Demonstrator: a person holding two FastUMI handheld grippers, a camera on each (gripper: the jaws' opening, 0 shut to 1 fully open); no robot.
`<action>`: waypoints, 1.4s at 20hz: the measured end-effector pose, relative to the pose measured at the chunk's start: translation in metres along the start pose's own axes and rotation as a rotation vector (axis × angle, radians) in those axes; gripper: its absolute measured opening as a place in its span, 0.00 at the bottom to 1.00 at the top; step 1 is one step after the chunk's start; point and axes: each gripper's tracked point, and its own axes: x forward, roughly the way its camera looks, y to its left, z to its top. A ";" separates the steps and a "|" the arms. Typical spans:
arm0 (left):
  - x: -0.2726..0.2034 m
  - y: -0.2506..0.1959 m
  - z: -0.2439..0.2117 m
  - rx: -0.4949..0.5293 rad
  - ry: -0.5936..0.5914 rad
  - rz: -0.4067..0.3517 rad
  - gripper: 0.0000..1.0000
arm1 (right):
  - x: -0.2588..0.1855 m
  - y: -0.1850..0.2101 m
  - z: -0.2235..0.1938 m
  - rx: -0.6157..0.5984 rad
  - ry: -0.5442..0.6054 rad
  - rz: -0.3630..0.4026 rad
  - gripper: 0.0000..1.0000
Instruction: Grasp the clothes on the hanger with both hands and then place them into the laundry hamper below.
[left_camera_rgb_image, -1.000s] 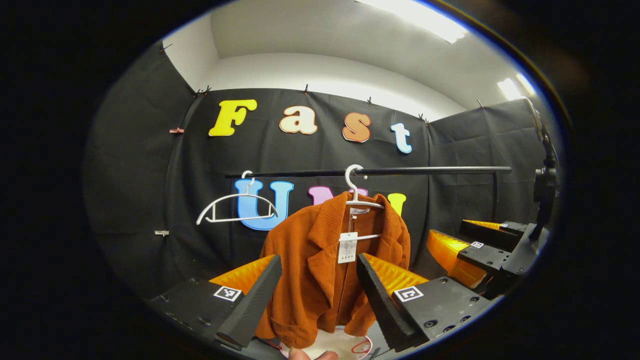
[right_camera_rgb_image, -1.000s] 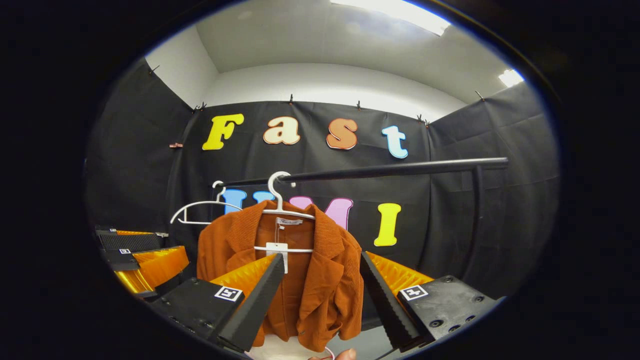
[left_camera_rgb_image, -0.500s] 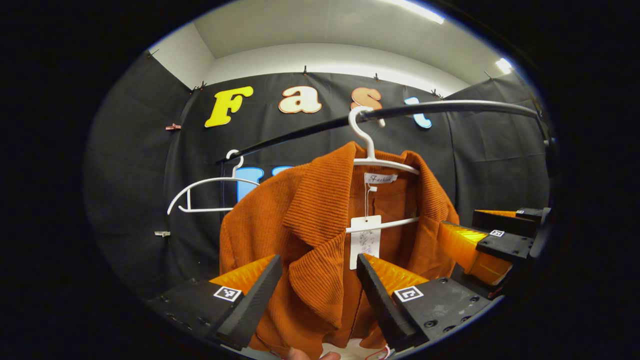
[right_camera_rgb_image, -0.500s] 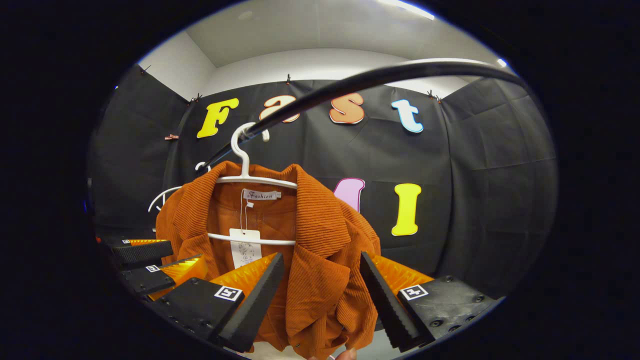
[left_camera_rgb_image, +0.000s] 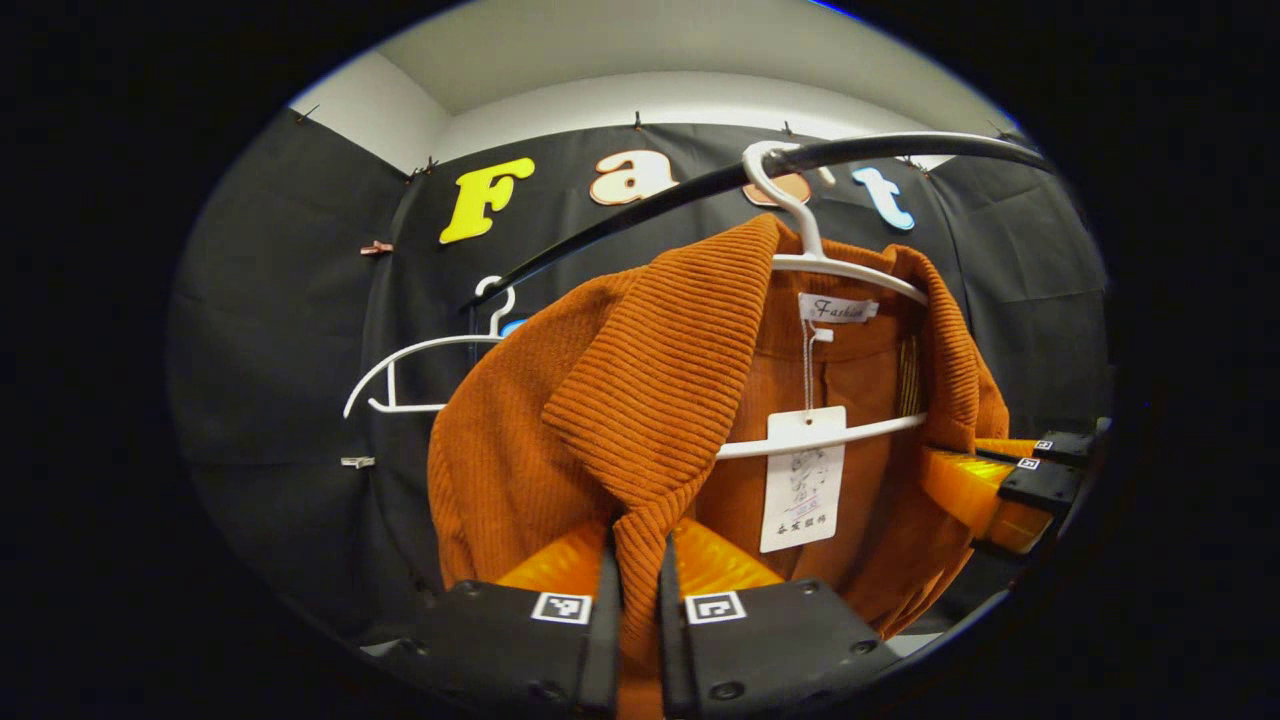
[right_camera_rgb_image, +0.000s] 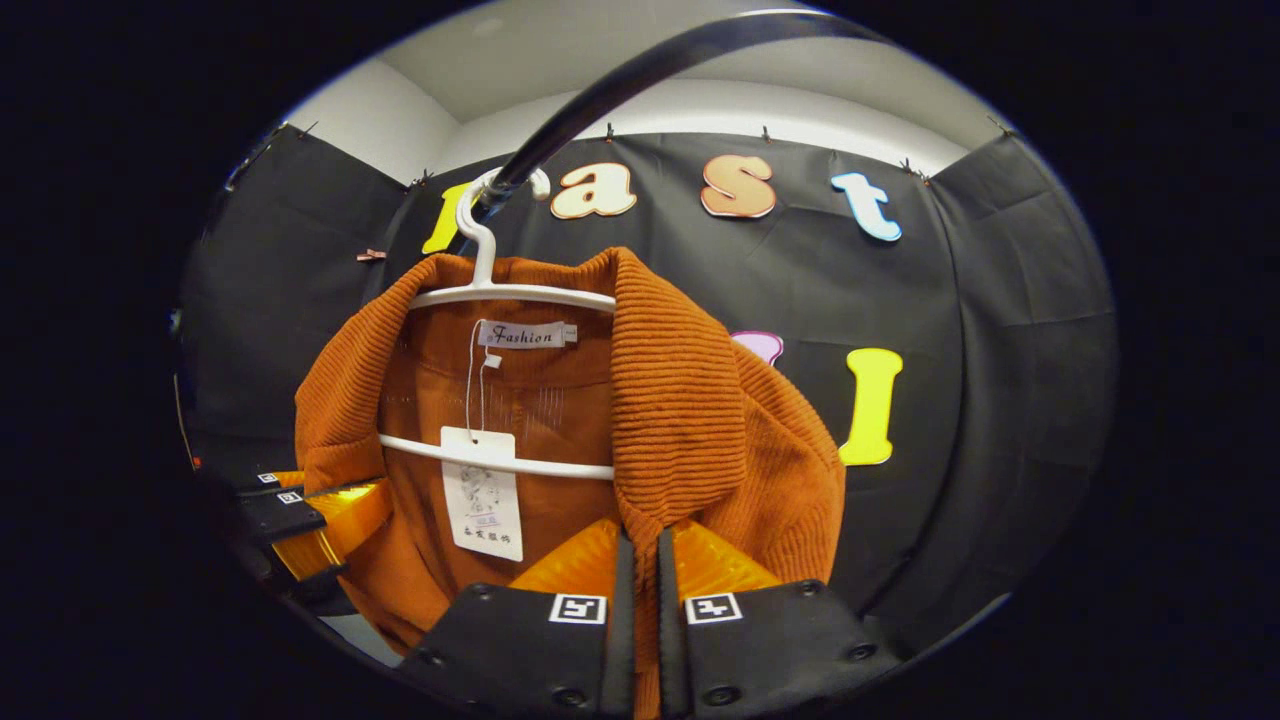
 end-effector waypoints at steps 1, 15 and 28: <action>0.000 -0.002 0.003 -0.034 0.007 -0.011 0.13 | 0.001 0.003 -0.001 0.061 0.013 0.022 0.14; -0.009 0.034 0.046 -0.133 0.089 -0.103 0.05 | -0.010 -0.065 0.076 0.374 -0.080 0.038 0.04; -0.011 0.036 0.099 -0.085 0.036 -0.152 0.05 | 0.055 -0.149 0.054 0.401 -0.085 -0.166 0.04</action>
